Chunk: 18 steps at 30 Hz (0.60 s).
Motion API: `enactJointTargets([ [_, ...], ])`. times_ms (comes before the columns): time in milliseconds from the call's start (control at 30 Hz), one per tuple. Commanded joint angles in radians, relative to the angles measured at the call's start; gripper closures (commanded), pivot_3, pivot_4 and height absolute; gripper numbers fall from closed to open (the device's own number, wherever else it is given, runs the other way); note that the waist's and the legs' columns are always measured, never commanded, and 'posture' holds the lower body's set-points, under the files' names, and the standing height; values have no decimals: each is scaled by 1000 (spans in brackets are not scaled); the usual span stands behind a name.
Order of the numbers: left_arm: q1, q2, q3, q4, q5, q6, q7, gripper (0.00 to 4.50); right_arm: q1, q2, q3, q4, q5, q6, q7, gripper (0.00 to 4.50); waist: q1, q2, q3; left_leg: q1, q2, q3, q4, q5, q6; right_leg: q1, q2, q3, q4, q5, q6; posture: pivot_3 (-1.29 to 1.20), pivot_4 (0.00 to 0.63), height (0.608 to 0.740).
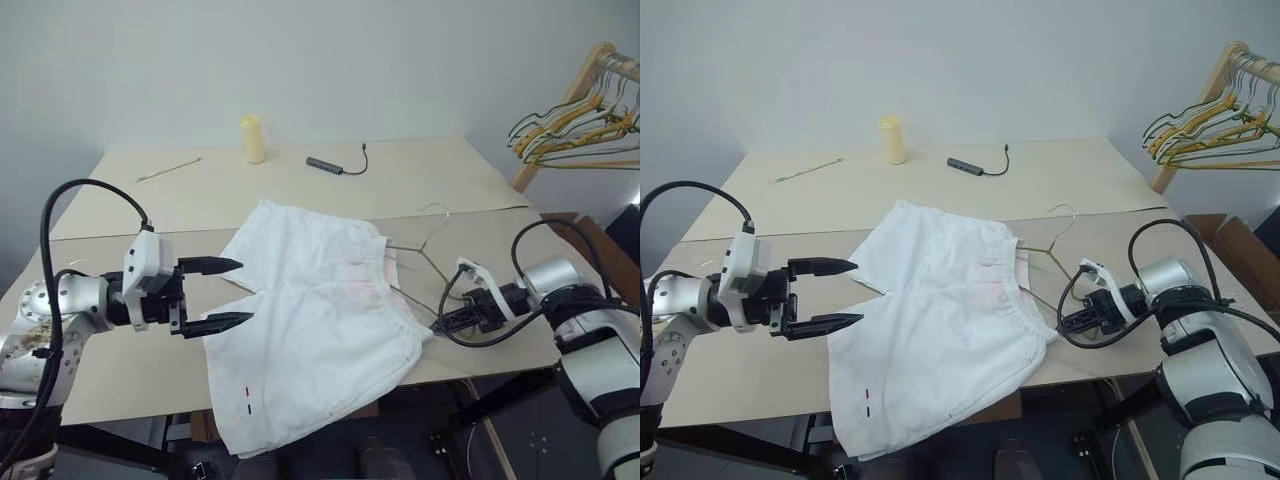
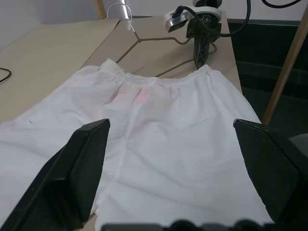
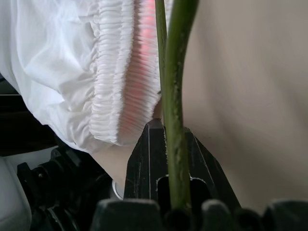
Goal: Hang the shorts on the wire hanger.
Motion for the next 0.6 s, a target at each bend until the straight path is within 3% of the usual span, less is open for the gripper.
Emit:
enactJointTargets([
  [33, -15, 9, 20, -25, -11, -26, 8, 44, -81, 13, -48, 85, -49, -54, -7, 4500, -1, 0, 0, 0, 0, 0, 0, 0, 0, 0, 0, 0, 0, 0, 0, 10, 36, 740],
  [333, 0, 12, 28, -33, -11, -38, 18, 44, -126, 57, -70, 186, -146, -128, 21, 4500, 5, 0, 0, -1, 0, 0, 0, 0, 0, 0, 0, 0, 0, 0, 0, 24, 32, 740],
  [600, 9, 16, 34, -39, -10, -44, 28, 44, -169, 68, -207, 234, -144, -181, -120, 4500, 6, 0, 0, 0, 0, 1, 0, 0, 0, 0, 0, 0, 0, 0, 0, 34, 29, 740],
])
